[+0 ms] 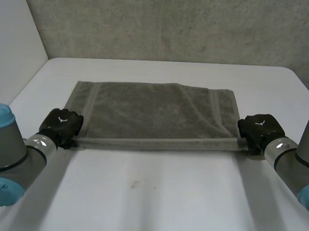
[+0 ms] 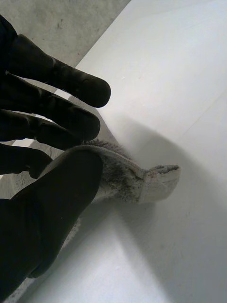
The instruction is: Fold the towel.
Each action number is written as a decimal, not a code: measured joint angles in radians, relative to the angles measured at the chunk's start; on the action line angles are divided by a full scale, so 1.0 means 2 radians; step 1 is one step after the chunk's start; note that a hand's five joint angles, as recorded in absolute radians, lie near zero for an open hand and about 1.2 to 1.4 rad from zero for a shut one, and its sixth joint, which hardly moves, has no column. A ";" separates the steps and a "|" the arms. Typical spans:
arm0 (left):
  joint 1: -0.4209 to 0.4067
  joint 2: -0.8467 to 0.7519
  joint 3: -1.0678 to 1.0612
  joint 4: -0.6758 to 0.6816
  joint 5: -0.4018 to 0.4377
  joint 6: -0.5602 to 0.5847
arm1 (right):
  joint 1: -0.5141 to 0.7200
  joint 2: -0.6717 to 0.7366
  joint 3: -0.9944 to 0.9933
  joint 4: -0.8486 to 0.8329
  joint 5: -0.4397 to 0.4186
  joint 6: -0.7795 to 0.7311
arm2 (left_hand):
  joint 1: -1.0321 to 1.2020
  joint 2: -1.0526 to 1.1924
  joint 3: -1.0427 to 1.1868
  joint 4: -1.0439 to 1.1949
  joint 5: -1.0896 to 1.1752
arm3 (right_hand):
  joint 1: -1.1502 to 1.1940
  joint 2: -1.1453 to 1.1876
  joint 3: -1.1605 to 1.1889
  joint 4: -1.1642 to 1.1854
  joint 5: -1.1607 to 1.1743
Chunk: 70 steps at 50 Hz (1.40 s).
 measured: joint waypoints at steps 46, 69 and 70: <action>0.012 0.143 0.016 -0.144 0.031 0.024 | 0.005 -0.033 -0.160 0.219 -0.004 -0.138 | 0.139 0.157 0.156 0.162 0.161 | 0.001 0.000 0.000 0.000 0.000; -0.052 -0.178 0.320 -0.055 -0.049 0.034 | 0.032 0.224 -0.308 -0.043 0.003 -0.136 | 0.079 0.081 0.082 0.087 0.100 | -0.268 -0.338 -0.334 -0.331 -0.279; -0.053 -0.182 0.325 -0.054 -0.049 0.033 | 0.032 0.231 -0.314 -0.043 0.004 -0.136 | -0.019 -0.014 -0.013 0.004 0.012 | -0.366 -0.445 -0.442 -0.436 -0.388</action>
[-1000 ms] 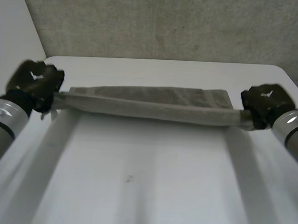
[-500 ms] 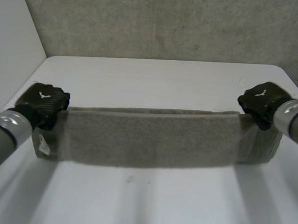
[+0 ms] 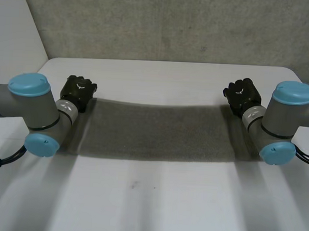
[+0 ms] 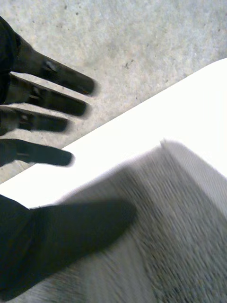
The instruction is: Fold the towel.
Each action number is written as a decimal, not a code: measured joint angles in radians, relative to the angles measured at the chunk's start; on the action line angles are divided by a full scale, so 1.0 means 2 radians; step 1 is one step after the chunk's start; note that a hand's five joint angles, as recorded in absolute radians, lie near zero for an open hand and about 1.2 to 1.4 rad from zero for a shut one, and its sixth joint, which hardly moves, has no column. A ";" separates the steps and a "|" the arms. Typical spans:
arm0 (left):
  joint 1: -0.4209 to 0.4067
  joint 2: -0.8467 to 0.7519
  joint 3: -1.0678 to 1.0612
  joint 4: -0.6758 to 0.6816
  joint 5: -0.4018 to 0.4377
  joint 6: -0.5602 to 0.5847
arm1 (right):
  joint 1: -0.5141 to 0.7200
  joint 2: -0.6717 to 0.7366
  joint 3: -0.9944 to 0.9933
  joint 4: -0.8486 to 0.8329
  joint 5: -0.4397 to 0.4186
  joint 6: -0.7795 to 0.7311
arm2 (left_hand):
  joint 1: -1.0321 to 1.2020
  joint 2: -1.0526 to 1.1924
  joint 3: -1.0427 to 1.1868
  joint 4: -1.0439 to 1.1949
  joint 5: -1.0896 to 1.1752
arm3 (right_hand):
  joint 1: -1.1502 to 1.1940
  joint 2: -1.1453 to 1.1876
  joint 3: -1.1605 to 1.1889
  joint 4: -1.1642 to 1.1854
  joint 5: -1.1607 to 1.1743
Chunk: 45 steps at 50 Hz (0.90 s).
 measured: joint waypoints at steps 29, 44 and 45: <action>0.017 0.270 -0.196 0.006 -0.002 -0.175 | -0.020 -0.264 0.158 0.034 0.004 0.152 | -0.342 -0.354 -0.356 -0.366 -0.354 | -0.080 -0.084 -0.119 -0.115 -0.111; 0.043 0.351 -0.346 0.029 0.054 -0.223 | -0.120 -0.294 0.312 0.103 -0.079 0.191 | -0.342 -0.355 -0.356 -0.367 -0.354 | 0.005 0.017 0.002 -0.004 -0.013; 0.043 0.351 -0.349 0.032 0.054 -0.223 | -0.124 -0.290 0.319 0.096 -0.084 0.190 | -0.342 -0.355 -0.356 -0.367 -0.354 | 0.005 0.017 0.002 -0.004 -0.013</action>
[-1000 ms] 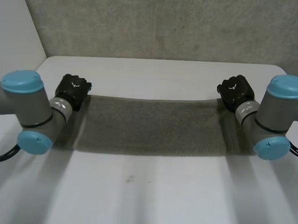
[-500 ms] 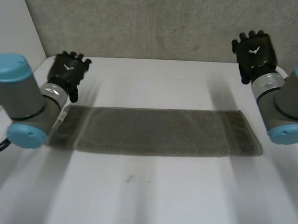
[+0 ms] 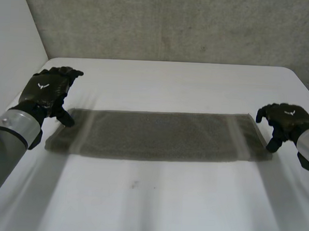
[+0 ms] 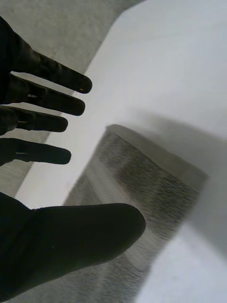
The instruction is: Fold the towel.
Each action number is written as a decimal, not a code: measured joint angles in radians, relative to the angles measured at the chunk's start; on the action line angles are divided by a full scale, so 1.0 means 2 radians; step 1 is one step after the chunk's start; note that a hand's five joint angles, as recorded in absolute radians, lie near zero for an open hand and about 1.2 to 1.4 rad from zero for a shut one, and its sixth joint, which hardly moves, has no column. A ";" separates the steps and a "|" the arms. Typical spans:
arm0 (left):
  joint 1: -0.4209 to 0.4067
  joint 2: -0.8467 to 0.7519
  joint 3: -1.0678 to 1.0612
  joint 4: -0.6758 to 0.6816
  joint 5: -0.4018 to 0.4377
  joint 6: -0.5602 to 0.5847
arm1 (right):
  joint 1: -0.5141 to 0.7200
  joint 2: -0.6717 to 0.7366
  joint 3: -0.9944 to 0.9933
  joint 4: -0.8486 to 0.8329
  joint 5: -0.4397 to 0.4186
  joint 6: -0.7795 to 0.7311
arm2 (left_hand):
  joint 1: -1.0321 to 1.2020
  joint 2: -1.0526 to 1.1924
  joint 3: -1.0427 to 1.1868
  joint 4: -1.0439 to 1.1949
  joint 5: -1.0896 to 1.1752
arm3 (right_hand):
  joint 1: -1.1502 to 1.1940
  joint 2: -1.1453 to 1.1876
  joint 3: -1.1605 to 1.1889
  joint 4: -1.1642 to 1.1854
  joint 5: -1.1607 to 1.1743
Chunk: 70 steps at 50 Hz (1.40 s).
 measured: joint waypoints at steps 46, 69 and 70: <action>-0.001 0.000 -0.028 0.034 -0.001 0.001 | -0.128 0.096 -0.029 -0.139 0.059 -0.069 | 0.000 0.000 0.000 -0.001 0.000 | 0.327 0.425 0.436 0.437 0.352; -0.001 0.004 -0.033 0.034 -0.001 0.000 | 0.196 0.081 -0.192 -0.110 0.066 -0.039 | 0.000 0.000 0.000 -0.001 0.000 | 0.327 0.425 0.439 0.440 0.361; -0.001 0.006 -0.035 0.034 -0.001 0.000 | 0.248 0.107 -0.205 -0.112 0.065 -0.037 | 0.000 0.000 0.000 -0.001 0.000 | 0.327 0.425 0.439 0.440 0.361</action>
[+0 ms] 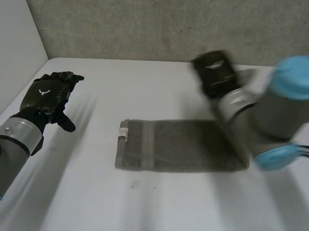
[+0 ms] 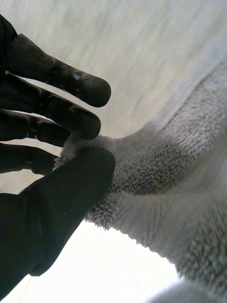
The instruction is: Fold the towel.
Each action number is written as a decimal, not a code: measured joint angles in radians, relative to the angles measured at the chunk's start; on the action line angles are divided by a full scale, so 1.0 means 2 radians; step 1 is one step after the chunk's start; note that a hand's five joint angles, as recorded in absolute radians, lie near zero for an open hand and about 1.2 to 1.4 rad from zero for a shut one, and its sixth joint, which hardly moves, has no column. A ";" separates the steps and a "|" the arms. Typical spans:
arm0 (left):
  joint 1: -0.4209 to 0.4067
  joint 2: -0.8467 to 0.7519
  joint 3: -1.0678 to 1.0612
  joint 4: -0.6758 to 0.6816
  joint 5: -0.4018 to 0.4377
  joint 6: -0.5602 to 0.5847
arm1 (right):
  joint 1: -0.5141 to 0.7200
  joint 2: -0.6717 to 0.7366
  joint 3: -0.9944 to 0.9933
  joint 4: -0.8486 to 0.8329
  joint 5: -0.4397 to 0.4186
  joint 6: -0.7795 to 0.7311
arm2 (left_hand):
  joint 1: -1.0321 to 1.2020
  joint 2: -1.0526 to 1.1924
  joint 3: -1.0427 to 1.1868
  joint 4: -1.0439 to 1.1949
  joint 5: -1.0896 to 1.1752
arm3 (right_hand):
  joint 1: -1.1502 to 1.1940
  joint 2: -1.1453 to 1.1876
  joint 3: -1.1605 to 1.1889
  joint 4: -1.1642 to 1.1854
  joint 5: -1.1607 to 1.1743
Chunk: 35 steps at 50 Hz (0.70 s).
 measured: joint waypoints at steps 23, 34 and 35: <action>-0.019 -0.008 0.012 0.003 0.000 0.000 | 0.173 0.105 -0.007 0.008 0.007 0.004 | 0.000 0.000 0.000 0.000 0.000 | -0.413 -0.527 -0.556 -0.550 -0.455; -0.105 -0.063 0.086 0.009 -0.010 -0.004 | 0.032 -0.045 0.103 0.045 0.020 0.087 | 0.000 0.000 0.000 0.000 0.000 | -0.413 -0.527 -0.560 -0.552 -0.458; -0.110 -0.067 0.090 0.009 -0.012 -0.004 | 0.021 -0.050 0.113 0.047 0.019 0.091 | 0.000 0.000 0.000 0.000 0.000 | -0.413 -0.527 -0.560 -0.552 -0.458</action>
